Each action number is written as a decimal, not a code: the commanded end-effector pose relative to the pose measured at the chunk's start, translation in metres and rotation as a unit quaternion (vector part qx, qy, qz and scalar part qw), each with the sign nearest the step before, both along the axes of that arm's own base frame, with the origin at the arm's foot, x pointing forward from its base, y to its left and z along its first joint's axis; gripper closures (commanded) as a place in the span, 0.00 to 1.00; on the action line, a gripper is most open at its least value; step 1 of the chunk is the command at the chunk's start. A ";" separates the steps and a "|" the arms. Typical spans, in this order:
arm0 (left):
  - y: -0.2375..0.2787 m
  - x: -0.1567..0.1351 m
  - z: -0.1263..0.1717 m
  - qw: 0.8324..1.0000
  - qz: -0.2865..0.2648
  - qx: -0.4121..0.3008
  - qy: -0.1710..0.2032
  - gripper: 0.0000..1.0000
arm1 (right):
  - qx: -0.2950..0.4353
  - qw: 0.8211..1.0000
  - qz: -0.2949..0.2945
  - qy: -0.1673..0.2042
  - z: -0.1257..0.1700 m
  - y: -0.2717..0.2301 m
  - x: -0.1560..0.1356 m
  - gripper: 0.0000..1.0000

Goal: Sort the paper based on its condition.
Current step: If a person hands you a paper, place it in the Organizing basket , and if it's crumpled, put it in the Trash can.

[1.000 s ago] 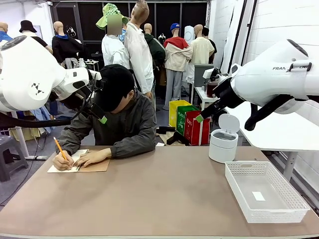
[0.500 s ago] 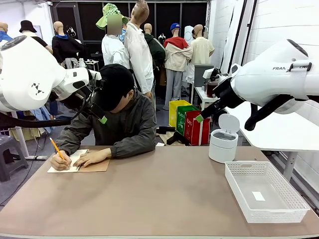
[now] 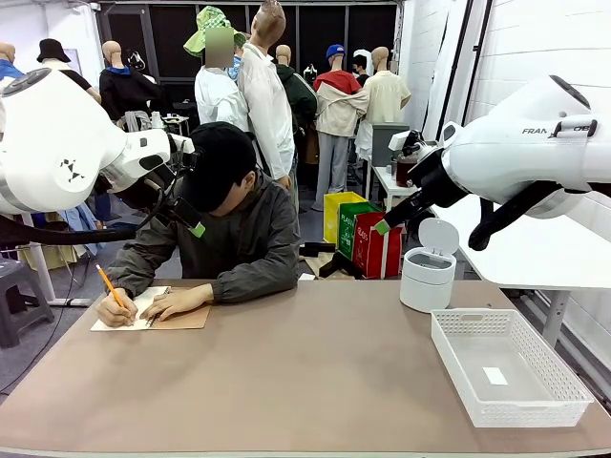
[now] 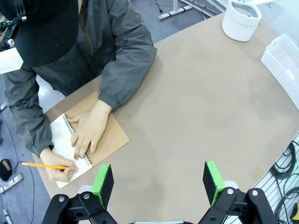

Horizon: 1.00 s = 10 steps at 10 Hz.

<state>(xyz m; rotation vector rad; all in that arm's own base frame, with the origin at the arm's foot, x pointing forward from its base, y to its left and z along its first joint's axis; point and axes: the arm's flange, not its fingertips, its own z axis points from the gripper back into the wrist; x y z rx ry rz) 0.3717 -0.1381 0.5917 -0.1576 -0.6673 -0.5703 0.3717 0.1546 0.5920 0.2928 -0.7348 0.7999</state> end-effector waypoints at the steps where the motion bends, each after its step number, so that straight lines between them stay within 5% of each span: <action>1: 0.001 0.000 0.002 1.000 0.001 -0.001 -0.002 0.00 | 0.002 1.000 0.001 0.001 0.000 0.000 0.000 0.00; 10: 0.001 0.000 0.002 1.000 0.001 -0.001 -0.002 0.00 | 0.002 1.000 0.001 0.001 0.000 0.000 0.000 0.00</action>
